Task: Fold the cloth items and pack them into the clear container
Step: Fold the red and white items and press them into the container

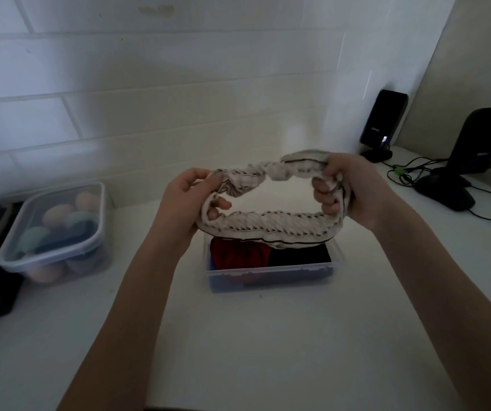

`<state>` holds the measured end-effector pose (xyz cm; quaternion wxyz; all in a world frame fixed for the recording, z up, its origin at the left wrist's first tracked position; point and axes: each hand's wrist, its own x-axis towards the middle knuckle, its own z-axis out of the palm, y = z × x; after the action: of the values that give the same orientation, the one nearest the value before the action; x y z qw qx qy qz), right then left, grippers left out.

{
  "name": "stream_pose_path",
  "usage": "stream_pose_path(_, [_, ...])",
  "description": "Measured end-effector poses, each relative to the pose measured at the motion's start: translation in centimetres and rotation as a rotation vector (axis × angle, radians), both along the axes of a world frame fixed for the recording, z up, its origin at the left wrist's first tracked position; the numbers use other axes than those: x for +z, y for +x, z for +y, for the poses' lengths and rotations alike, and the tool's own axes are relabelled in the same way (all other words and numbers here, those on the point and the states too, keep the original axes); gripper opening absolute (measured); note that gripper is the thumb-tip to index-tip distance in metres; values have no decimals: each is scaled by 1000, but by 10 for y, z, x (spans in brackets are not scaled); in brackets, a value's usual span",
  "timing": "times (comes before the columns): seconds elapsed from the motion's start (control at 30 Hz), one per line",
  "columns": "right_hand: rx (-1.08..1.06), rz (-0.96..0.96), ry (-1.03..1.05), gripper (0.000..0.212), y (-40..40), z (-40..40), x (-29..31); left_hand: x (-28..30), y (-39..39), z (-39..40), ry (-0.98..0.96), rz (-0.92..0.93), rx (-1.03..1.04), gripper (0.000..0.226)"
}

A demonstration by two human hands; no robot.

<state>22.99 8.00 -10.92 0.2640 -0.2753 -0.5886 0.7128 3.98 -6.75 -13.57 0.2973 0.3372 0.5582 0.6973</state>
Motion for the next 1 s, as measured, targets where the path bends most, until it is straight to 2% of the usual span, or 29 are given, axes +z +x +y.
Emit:
stream_pose_path(0.07, [-28, -40, 120, 22, -5, -4, -1, -3, 0, 0, -90, 116, 61, 16])
stream_pose_path(0.17, [-130, 112, 145, 27, -10, -7, 3, -6, 2, 0, -309, 311, 133, 19])
stream_pose_path(0.23, [-192, 196, 101, 27, -8, -5, 6, -4, -1, -2, -429, 317, 37, 29])
stream_pose_path(0.3, [-237, 235, 92, 28, -5, -2, 5, 0, -4, -7, -521, 255, -148, 42])
stream_pose_path(0.37, [-255, 244, 121, 30, -4, -1, 3, 5, -6, -12, -515, 144, -289, 50])
stream_pose_path(0.43, [-270, 198, 205, 30, -5, -1, 0, 6, -9, -15, -341, -13, -363, 46])
stream_pose_path(0.5, [-257, 88, 359, 28, -5, -3, -1, 5, -17, -16, 2, -294, -498, 38])
stream_pose_path(0.6, [-158, -115, 557, 31, -9, -11, -4, 2, -22, -18, 531, -791, -848, 31])
stream_pose_path(0.67, [-74, -213, 699, 35, -15, -23, -6, 1, -18, -17, 687, -908, -791, 42])
stream_pose_path(0.77, [50, -278, 960, 29, -26, -47, -6, 2, -15, -14, 756, -832, -551, 55])
stream_pose_path(0.87, [242, -253, 1089, 26, -30, -70, -1, 3, -16, -12, 584, -531, -356, 83])
stream_pose_path(0.93, [308, -199, 1116, 19, -27, -78, 5, 4, -17, -13, 511, -347, -423, 99])
stream_pose_path(1.0, [314, -148, 1067, 14, -23, -76, 11, 6, -13, -13, 465, -203, -528, 99])
